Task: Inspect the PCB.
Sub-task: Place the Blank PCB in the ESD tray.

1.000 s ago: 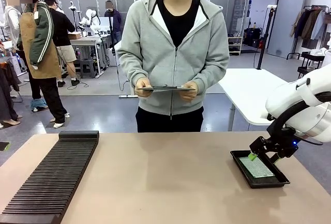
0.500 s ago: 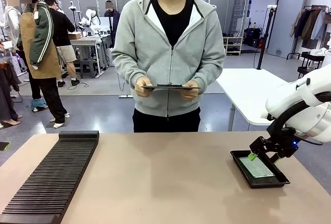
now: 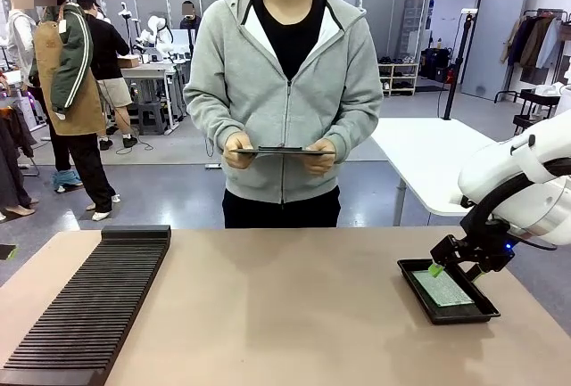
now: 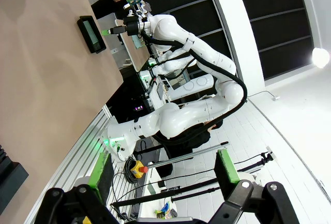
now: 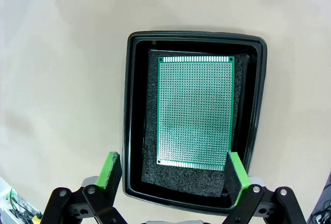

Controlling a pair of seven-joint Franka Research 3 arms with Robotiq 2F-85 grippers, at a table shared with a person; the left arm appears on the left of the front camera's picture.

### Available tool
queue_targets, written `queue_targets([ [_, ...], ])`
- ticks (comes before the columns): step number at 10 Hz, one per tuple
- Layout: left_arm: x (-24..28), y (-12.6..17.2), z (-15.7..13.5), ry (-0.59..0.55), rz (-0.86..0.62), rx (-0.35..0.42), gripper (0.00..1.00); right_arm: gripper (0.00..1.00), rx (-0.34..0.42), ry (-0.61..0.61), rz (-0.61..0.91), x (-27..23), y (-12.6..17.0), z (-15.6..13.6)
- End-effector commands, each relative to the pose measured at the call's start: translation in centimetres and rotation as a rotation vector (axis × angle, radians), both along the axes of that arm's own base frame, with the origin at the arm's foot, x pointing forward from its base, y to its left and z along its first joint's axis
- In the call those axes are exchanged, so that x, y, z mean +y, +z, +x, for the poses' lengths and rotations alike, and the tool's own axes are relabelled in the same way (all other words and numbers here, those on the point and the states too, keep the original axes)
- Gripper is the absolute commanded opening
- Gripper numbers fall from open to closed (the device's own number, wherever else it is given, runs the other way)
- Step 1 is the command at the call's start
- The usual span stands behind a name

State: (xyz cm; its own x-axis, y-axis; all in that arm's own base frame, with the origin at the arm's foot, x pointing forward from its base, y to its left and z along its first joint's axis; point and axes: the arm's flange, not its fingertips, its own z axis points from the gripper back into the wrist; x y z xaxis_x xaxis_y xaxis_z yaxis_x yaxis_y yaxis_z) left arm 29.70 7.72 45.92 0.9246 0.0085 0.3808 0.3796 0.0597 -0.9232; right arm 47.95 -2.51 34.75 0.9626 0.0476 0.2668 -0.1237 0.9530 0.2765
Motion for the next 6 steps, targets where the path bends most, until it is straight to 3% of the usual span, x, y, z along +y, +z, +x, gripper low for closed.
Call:
queue_targets([
  [1,0.05,0.13,-0.08,-0.001,0.001,-0.001,1.0,1.0,-0.008,0.001,-0.005,0.01,0.11,0.08],
  [6,0.05,0.13,-0.08,-0.001,0.001,-0.001,1.0,1.0,-0.008,0.001,-0.005,0.01,0.11,0.08],
])
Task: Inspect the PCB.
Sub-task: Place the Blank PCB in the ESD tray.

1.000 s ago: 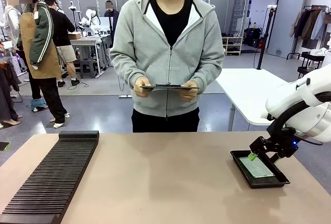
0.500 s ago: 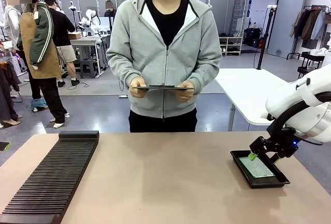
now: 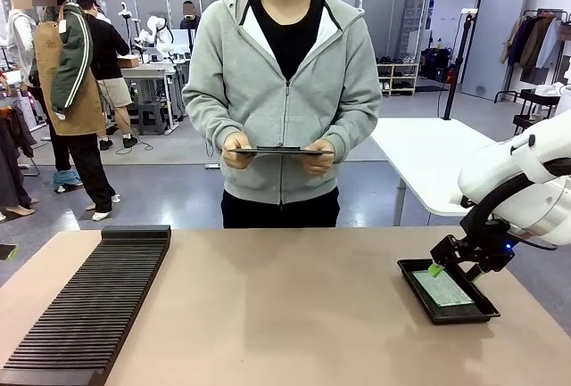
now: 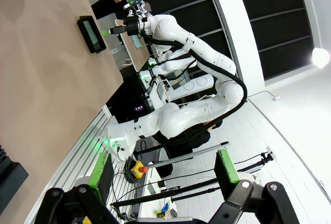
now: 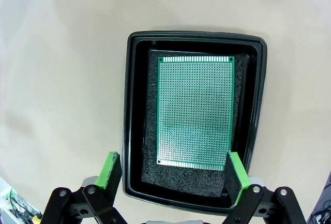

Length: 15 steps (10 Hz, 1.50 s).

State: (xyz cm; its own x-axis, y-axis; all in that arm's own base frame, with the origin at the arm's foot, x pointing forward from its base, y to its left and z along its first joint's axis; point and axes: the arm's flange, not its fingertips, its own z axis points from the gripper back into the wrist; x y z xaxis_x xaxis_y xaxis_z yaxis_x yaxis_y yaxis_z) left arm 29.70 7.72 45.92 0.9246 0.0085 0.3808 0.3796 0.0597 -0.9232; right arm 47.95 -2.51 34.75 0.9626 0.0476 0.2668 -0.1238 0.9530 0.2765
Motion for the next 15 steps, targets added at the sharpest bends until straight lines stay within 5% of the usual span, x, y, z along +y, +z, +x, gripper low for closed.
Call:
queue_targets([
  [1,0.05,0.13,-0.08,-0.001,0.001,-0.001,1.0,1.0,-0.008,0.001,-0.005,0.01,0.11,0.08],
  [15,0.05,0.13,-0.08,-0.001,0.001,-0.001,1.0,1.0,-0.008,0.001,-0.005,0.01,0.11,0.08],
])
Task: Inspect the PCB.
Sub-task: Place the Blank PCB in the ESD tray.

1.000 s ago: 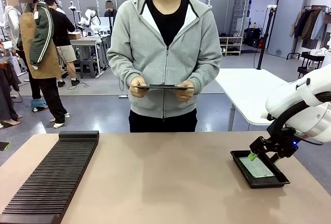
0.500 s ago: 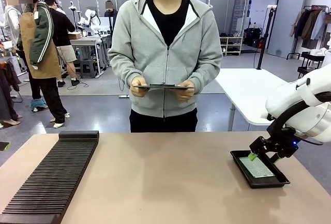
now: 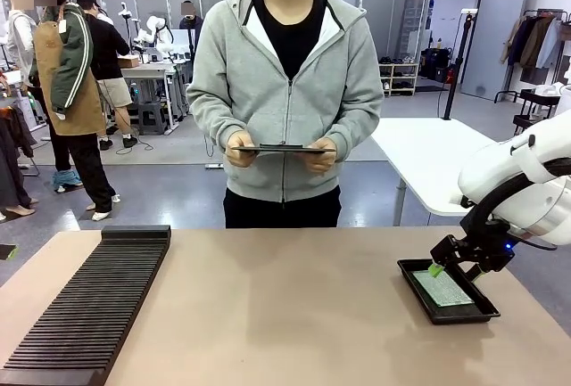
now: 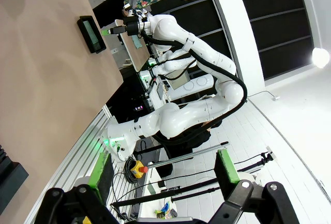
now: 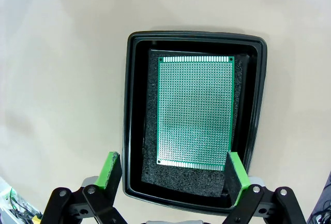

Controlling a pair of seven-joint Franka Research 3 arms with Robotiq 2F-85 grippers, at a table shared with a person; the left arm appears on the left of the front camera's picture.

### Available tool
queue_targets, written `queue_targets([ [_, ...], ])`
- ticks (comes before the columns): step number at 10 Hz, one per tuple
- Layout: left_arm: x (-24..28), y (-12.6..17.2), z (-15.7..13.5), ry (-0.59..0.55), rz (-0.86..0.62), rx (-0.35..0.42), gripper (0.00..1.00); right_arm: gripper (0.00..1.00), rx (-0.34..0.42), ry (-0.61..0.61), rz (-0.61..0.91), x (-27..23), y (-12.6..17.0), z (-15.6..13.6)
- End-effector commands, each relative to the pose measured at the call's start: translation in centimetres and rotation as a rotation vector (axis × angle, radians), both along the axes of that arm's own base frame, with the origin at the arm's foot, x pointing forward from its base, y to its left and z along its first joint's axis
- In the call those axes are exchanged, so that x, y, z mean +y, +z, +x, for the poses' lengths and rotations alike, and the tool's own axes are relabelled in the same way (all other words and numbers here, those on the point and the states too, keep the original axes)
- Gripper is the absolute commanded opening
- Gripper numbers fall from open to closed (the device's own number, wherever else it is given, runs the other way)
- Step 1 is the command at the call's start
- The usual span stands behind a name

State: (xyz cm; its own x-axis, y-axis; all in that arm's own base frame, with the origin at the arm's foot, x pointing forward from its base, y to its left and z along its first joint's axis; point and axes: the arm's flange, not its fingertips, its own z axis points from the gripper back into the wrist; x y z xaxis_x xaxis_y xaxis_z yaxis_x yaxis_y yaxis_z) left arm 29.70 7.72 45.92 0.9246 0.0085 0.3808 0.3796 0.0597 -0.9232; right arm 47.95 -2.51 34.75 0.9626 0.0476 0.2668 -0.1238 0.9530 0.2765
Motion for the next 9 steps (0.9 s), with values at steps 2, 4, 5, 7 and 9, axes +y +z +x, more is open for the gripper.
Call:
queue_targets([
  [2,0.05,0.13,-0.08,-0.001,0.001,-0.001,1.0,1.0,-0.008,0.001,-0.005,0.01,0.11,0.08],
  [4,0.05,0.13,-0.08,-0.001,0.001,-0.001,1.0,1.0,-0.008,0.001,-0.005,0.01,0.11,0.08],
  [5,0.05,0.13,-0.08,-0.001,0.001,-0.001,1.0,1.0,-0.008,0.001,-0.005,0.01,0.11,0.08],
  [7,0.05,0.13,-0.08,-0.001,0.001,-0.001,1.0,1.0,-0.008,0.001,-0.005,0.01,0.11,0.08],
  [9,0.05,0.13,-0.08,-0.001,0.001,-0.001,1.0,1.0,-0.008,0.001,-0.005,0.01,0.11,0.08],
])
